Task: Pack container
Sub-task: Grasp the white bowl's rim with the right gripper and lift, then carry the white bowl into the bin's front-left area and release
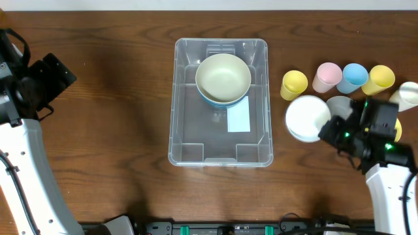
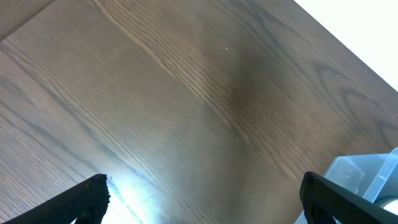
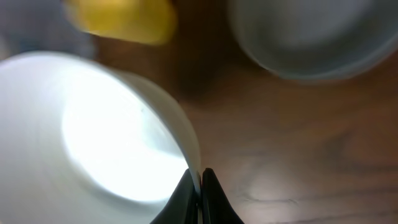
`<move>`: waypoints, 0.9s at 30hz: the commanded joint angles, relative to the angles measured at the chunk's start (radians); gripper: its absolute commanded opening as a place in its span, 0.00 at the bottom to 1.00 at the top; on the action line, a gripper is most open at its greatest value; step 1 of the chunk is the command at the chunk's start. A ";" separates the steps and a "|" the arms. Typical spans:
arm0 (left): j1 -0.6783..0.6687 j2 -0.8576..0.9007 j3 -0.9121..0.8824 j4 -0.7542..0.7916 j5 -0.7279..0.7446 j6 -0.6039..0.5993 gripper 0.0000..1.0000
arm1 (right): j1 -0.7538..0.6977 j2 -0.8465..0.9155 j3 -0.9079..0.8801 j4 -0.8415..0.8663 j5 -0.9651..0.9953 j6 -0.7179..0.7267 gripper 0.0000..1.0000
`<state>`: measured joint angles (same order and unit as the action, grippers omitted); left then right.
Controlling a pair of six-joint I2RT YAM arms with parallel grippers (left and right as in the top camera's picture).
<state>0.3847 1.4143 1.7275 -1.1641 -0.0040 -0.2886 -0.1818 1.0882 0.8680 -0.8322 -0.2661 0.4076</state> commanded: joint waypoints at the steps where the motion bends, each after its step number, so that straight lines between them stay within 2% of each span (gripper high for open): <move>1: 0.005 0.005 -0.008 -0.003 -0.008 -0.002 0.98 | 0.086 0.002 0.195 -0.064 0.021 -0.043 0.01; 8: 0.005 0.005 -0.008 -0.003 -0.008 -0.002 0.98 | 0.292 0.119 0.484 -0.150 0.045 -0.042 0.01; 18: 0.005 0.005 -0.008 -0.003 -0.008 -0.002 0.98 | 0.591 0.452 0.506 -0.092 0.060 -0.034 0.01; 23: 0.005 0.005 -0.008 -0.003 -0.008 -0.002 0.98 | 0.658 0.602 0.506 -0.065 0.144 -0.019 0.01; 27: 0.005 0.005 -0.008 -0.003 -0.008 -0.002 0.98 | 0.670 0.668 0.506 -0.076 0.123 -0.021 0.01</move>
<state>0.3847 1.4143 1.7271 -1.1637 -0.0044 -0.2882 0.4789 1.7363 1.3712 -0.9031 -0.1703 0.3817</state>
